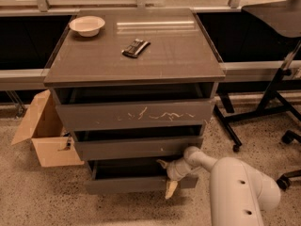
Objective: Open bottom drawer
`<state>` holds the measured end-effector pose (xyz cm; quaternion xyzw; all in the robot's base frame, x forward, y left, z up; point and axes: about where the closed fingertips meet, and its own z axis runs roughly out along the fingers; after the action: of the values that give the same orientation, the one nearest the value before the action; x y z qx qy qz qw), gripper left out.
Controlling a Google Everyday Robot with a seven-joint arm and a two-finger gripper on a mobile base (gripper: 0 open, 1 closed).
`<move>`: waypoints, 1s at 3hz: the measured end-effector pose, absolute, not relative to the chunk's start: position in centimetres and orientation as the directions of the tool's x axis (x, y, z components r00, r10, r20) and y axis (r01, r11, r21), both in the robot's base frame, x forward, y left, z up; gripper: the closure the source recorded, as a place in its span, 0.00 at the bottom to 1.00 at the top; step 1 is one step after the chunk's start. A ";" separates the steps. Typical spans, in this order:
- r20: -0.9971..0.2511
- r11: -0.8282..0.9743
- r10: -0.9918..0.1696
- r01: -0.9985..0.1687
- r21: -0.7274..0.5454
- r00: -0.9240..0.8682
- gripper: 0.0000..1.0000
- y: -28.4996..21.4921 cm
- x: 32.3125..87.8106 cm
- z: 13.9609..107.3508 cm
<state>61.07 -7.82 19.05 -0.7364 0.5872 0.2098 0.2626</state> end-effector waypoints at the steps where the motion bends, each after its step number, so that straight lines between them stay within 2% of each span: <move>1: -0.633 -0.193 -0.742 -0.974 -0.114 0.221 0.00 -7.4 60.3 18.4; 2: -0.641 -0.210 -0.735 -0.973 -0.093 0.220 0.00 -7.2 58.9 18.2; 3: -0.655 -0.224 -0.725 -0.972 -0.068 0.213 0.18 -7.1 56.8 18.5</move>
Offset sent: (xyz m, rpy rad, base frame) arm -0.0463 0.0058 -0.0081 0.0200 0.0852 0.0654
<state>56.83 -7.14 18.50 -0.7400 0.5733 0.2540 0.2431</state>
